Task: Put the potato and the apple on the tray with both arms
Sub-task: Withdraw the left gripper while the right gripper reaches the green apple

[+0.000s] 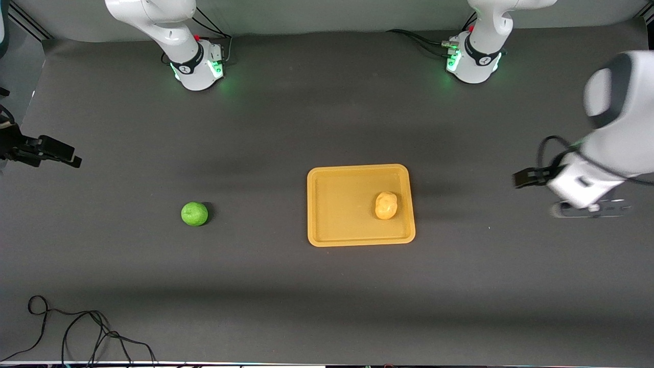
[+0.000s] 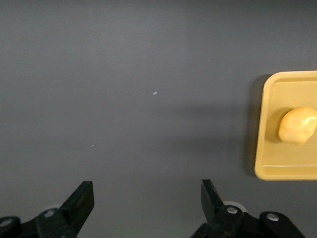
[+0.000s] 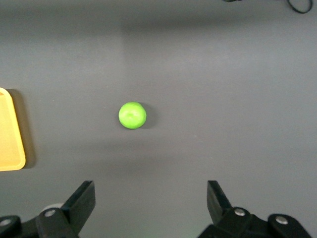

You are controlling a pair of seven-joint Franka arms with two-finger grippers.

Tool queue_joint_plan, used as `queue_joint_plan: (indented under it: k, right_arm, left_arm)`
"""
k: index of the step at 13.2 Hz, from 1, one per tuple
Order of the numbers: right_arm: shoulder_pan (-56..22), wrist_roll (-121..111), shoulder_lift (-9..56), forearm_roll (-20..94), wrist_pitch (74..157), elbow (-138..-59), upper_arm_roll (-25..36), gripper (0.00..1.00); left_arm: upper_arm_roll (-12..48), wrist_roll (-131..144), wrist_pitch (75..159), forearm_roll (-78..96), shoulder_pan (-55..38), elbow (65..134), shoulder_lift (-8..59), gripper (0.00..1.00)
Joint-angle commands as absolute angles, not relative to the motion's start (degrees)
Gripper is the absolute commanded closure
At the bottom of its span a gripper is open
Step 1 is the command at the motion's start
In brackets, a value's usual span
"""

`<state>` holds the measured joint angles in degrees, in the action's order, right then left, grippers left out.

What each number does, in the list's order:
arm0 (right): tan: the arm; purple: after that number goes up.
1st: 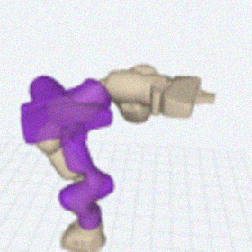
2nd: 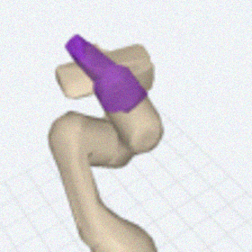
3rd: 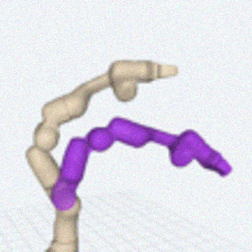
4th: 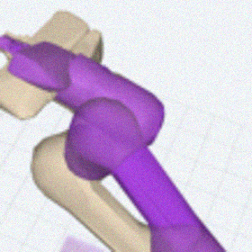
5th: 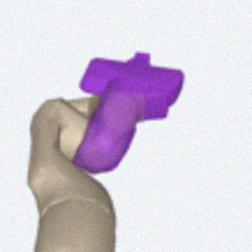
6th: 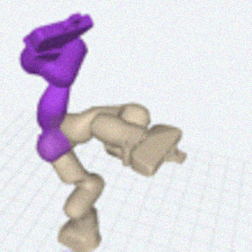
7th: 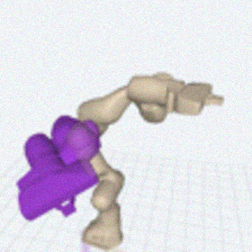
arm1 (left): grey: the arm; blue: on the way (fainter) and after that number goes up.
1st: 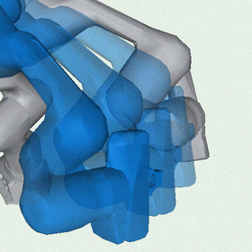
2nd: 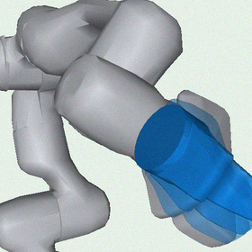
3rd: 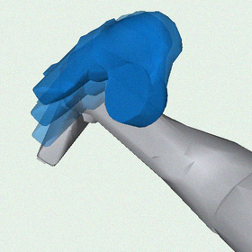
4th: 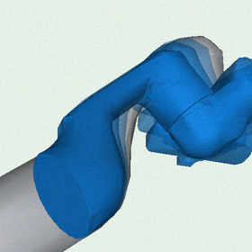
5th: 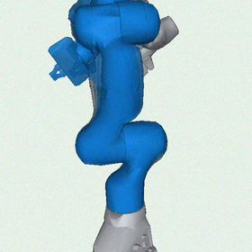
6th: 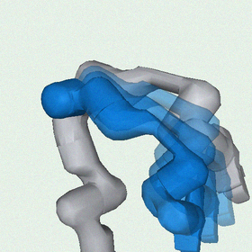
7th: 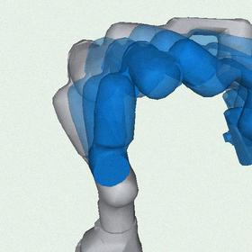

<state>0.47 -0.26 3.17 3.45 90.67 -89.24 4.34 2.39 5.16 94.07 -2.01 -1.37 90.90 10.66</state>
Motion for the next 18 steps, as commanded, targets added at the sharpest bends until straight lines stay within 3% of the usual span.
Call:
queue_joint_plan:
  k: [1,5,9,18]
  right_arm:
    - [-1.5,0.1,0.2,6.6,96.8,-96.7,4.7,0.00]
    - [-9.3,10.7,1.6,6.0,106.7,-102.8,4.7,0.00]
    - [-9.5,10.5,3.2,5.9,128.5,-118.7,4.7,0.00]
    - [-11.3,9.8,21.3,5.1,157.1,-126.0,4.7,0.00]
  left_arm:
    - [-1.8,1.5,88.7,-1.0,-2.0,86.8,9.7,0.07]
    - [-4.0,-0.7,84.6,-0.9,-1.9,84.6,7.3,0.08]
    - [-4.0,-0.8,85.0,-0.4,-1.3,84.8,6.9,0.08]
    - [-4.0,-0.9,84.7,0.3,-0.1,84.5,5.9,0.08]
